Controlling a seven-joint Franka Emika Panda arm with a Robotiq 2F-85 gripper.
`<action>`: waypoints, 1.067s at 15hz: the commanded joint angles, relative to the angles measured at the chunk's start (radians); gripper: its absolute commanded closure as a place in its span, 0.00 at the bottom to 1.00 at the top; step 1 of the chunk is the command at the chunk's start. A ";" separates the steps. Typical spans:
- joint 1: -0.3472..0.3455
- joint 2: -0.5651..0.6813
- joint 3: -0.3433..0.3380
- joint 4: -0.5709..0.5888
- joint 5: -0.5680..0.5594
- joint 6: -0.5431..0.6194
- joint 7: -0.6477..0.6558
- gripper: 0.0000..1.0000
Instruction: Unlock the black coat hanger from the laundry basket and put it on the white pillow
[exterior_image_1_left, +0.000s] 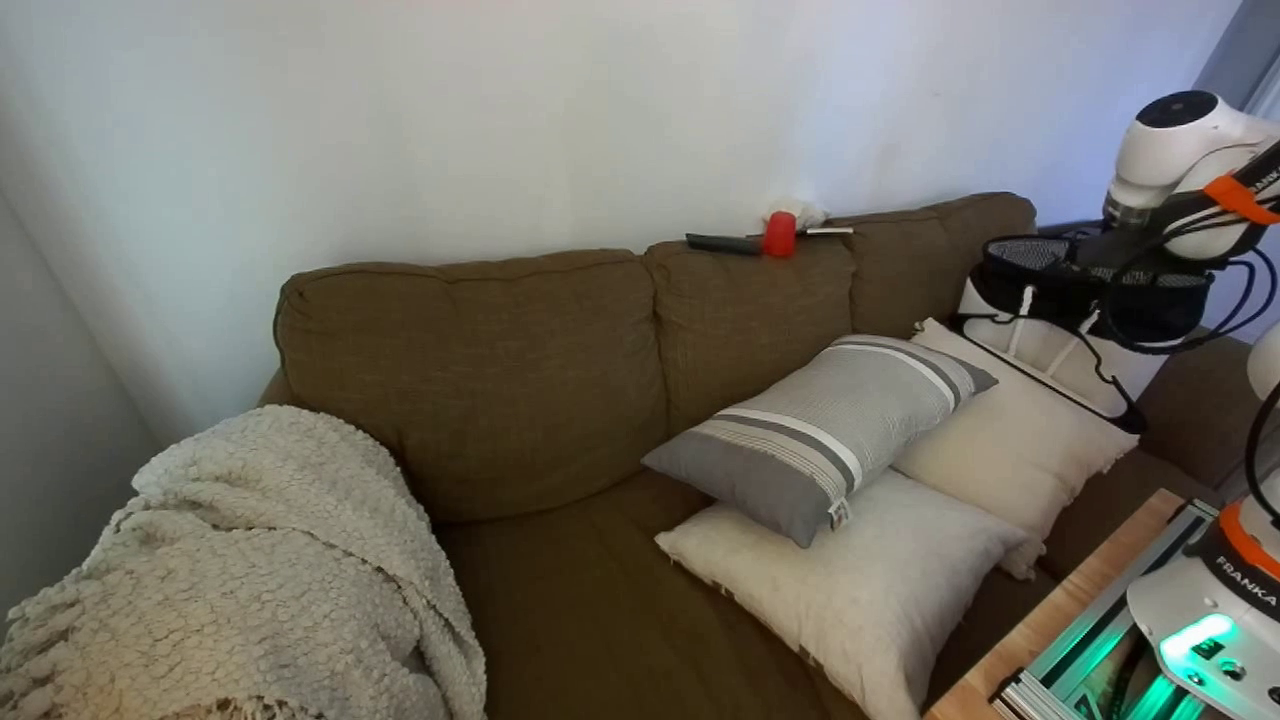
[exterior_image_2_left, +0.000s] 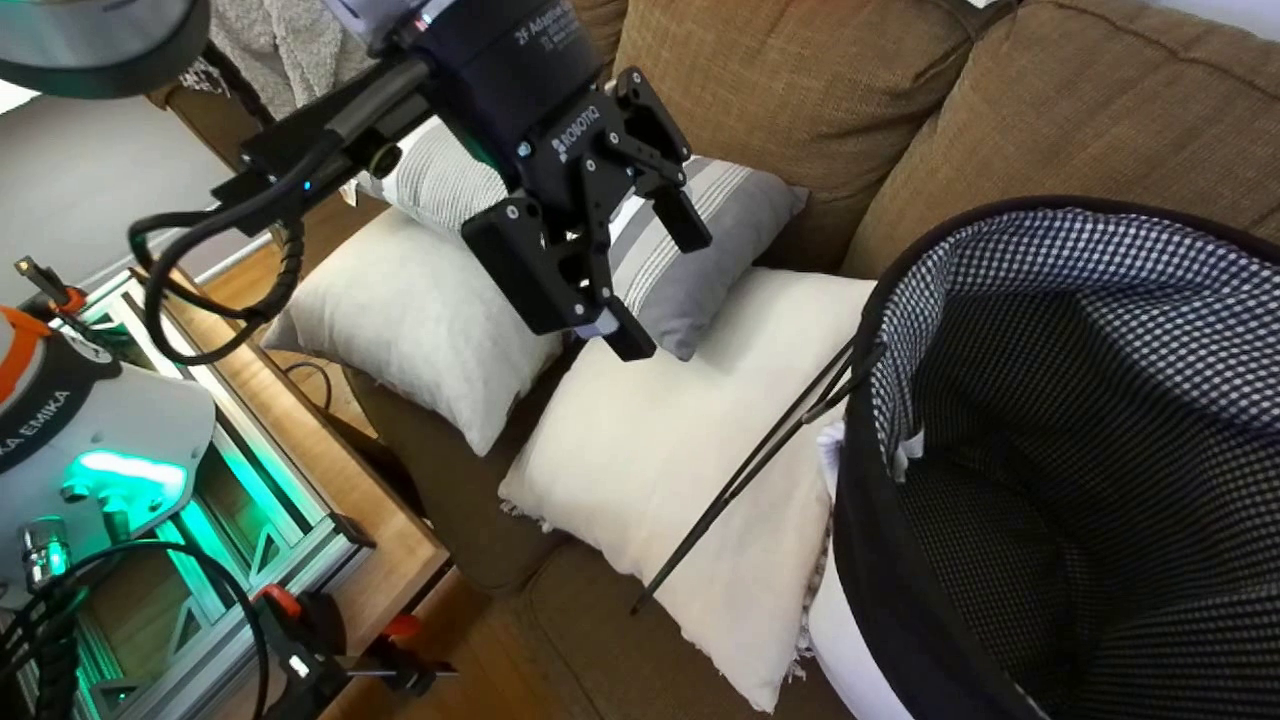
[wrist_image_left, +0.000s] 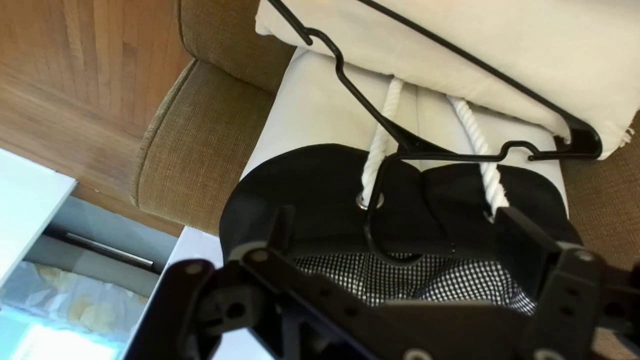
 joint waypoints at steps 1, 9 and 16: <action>0.000 -0.005 -0.002 0.000 0.000 0.000 0.000 0.00; -0.014 0.109 0.089 0.099 -0.255 -0.117 0.579 0.01; 0.339 0.354 -0.227 0.190 -0.472 -0.321 0.845 0.04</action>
